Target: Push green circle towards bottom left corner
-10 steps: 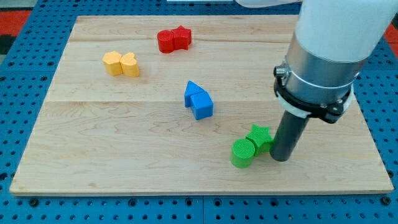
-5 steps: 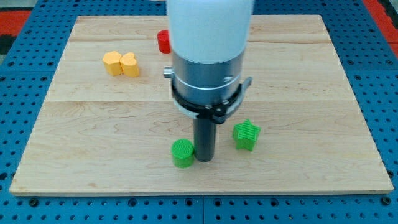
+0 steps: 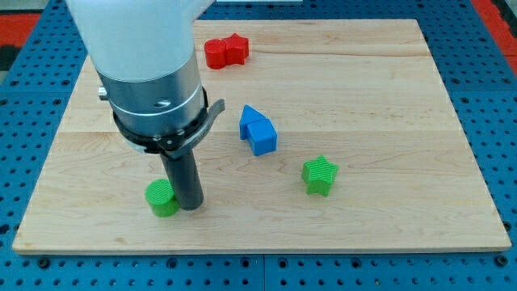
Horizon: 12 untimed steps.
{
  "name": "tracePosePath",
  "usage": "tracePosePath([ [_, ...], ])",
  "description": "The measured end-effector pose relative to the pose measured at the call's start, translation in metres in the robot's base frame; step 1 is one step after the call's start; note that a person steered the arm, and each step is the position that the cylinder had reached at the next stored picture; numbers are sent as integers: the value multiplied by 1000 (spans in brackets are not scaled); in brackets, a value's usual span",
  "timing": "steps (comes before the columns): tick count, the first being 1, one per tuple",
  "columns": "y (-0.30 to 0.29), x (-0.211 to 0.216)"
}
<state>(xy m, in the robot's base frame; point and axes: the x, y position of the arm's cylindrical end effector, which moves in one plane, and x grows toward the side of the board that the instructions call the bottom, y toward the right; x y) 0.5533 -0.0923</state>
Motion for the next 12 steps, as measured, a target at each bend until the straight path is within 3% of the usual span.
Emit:
tracePosePath([
  [6, -72, -13],
  [9, -47, 27],
  [12, -62, 23],
])
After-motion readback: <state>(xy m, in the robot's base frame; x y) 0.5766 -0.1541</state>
